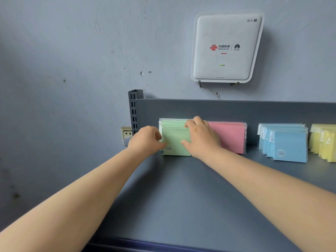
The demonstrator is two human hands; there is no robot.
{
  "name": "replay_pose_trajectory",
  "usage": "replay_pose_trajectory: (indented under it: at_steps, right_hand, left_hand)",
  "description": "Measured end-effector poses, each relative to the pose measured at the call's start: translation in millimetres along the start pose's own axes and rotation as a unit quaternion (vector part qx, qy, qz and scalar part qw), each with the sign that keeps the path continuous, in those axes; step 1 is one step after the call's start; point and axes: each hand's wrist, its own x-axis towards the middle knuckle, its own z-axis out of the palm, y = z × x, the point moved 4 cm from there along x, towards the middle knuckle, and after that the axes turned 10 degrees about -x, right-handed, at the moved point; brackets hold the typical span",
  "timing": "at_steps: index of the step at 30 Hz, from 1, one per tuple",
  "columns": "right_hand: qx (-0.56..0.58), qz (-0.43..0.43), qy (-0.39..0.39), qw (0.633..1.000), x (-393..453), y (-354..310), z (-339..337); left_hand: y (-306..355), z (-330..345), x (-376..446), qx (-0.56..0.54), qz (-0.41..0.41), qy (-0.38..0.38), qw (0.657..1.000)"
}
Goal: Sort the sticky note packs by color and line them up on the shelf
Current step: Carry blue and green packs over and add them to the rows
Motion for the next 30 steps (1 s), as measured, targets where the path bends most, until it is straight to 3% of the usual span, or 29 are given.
replay_pose_trajectory:
  at_steps: [9, 18, 23, 30]
  right_hand:
    - [-0.030, -0.025, 0.006, 0.999, 0.2, -1.9, -8.4]
    - [-0.106, -0.078, 0.047, 0.990, -43.3, 49.1, -69.7]
    - [-0.200, -0.091, 0.015, 0.975, -92.1, 99.1, -88.7]
    - [-0.235, -0.054, -0.040, 0.970, -169.4, 193.8, -115.3]
  left_hand:
    - [21.6, -4.2, -6.4, 0.141, 0.012, 0.001, 0.990]
    - [102.5, -7.2, -42.9, 0.315, 0.150, 0.074, 0.934]
    - [158.6, 33.8, -79.6, 0.324, 0.213, 0.064, 0.920]
    - [251.1, 109.8, -123.1, 0.289, 0.279, 0.012, 0.916]
